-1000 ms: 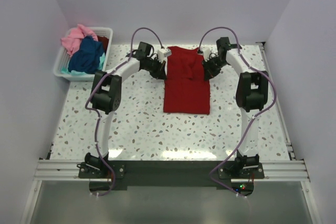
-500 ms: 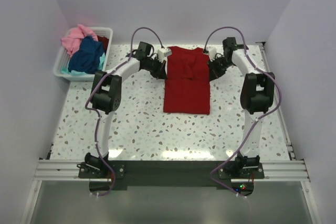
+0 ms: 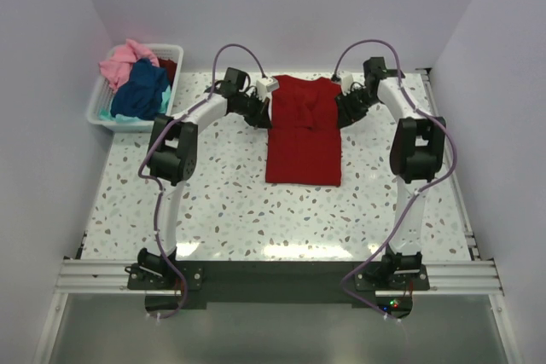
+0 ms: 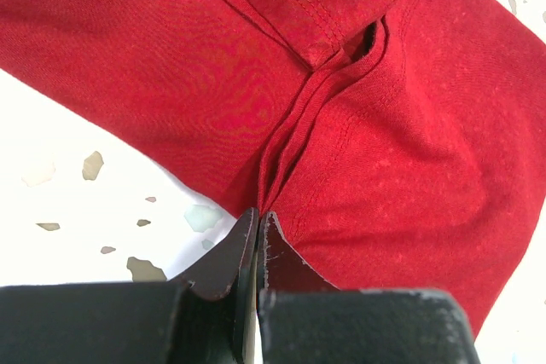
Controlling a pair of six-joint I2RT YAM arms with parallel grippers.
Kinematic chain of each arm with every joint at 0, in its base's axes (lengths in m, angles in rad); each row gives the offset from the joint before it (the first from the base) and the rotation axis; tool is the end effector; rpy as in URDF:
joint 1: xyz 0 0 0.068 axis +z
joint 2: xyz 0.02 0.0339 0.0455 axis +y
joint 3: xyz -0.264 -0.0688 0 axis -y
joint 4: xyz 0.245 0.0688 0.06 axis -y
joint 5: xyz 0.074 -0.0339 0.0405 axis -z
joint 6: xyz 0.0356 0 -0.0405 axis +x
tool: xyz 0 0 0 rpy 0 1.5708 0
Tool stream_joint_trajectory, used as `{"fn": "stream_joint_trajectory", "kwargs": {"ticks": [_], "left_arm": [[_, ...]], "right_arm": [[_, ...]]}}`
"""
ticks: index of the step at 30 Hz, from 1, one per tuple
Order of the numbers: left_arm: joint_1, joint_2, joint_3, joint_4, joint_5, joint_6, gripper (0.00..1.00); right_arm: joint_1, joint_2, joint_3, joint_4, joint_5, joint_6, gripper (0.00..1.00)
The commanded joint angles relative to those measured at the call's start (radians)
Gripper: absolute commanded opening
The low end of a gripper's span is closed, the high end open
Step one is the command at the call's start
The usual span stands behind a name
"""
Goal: Fold and stack the t-shirts
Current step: Fold the tshirt
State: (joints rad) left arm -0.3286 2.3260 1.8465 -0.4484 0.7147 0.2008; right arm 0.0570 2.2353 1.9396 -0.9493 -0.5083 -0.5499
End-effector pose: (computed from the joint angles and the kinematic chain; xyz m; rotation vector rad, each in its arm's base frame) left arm 0.4719 -0.1855 0.1652 0.9122 2.2292 -0.9415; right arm 0.4665 0.0440 0.2078 -0.9004 2.4966 0.5617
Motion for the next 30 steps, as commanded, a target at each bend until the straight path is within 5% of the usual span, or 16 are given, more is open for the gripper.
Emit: {"fn": "stream_joint_trajectory", "kwargs": {"ticks": [1,16,21,30], "left_arm": [[-0.004,-0.031,0.02,0.043,0.015,-0.001,0.0],[-0.004,-0.027,0.016,0.042,0.012,0.002,0.0],[-0.004,-0.027,0.02,0.042,0.015,0.003,0.0],[-0.004,-0.063,0.005,0.051,0.026,0.02,0.0]], "right_arm": [[0.012,0.035,0.058,-0.029,-0.048,0.03,0.38],[0.046,0.089,0.07,-0.02,-0.035,0.042,0.32],[0.044,0.072,0.076,-0.032,-0.038,0.039,0.0],[0.024,-0.063,-0.01,-0.045,-0.032,0.019,0.0]]}}
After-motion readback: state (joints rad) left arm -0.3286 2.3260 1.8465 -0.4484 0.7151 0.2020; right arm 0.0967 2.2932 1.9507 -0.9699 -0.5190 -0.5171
